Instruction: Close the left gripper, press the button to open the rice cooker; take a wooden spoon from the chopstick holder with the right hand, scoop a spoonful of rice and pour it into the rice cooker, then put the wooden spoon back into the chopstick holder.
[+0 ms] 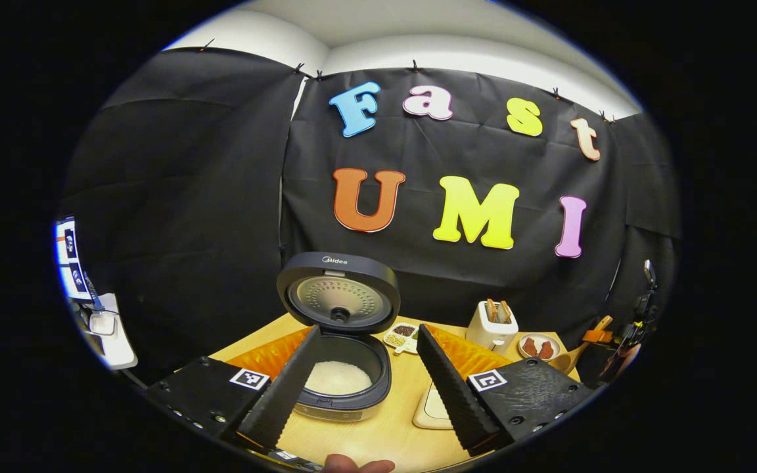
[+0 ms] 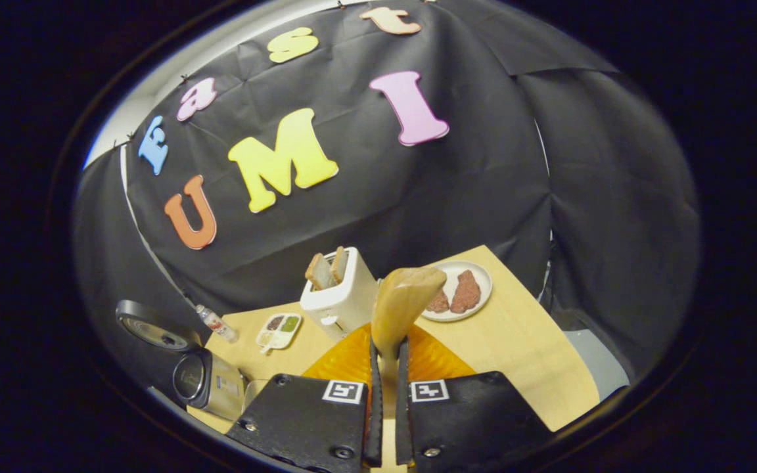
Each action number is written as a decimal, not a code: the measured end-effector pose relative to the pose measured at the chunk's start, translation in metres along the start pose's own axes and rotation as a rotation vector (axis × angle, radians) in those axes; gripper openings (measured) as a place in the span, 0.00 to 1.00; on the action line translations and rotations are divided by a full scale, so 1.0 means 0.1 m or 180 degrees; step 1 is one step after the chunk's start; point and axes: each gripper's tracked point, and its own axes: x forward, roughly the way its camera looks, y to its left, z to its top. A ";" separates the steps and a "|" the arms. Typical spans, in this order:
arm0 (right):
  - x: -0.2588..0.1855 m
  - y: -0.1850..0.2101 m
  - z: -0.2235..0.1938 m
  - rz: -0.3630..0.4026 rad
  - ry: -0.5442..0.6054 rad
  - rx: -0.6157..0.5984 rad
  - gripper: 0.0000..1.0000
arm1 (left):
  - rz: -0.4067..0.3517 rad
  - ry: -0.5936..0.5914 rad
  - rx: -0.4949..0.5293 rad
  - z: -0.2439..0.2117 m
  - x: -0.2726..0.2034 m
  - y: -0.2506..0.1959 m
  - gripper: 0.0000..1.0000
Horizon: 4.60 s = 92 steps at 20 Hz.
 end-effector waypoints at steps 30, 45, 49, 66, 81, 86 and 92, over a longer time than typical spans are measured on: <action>-0.34 0.04 0.38 -0.0237 -0.0674 -0.0786 1.00 | 0.0178 -0.0389 0.0065 0.85 0.73 0.39 0.94; -1.53 0.43 0.26 -0.0387 -0.0950 -0.1025 1.00 | -0.0044 0.0155 0.0183 0.64 1.86 0.52 0.95; -1.68 0.26 0.05 -0.0586 -0.0867 -0.0888 1.00 | -0.0046 0.0296 0.0189 0.60 1.96 0.55 0.96; -1.54 0.57 -0.13 -0.0323 -0.0699 -0.0975 0.94 | -0.0244 0.1736 0.0304 -0.76 0.95 0.59 0.97; -1.17 0.51 -0.04 -0.0167 -0.0560 -0.0999 0.94 | -0.0014 0.2341 0.0314 -1.41 0.86 0.69 0.97; -0.84 0.65 -0.06 0.0113 -0.0452 -0.0998 0.94 | 0.0030 0.2451 0.0239 -1.48 0.83 0.68 0.97; -0.54 0.69 0.03 0.0372 -0.0416 -0.1012 1.00 | 0.0138 0.2431 0.0203 -1.47 0.88 0.68 0.97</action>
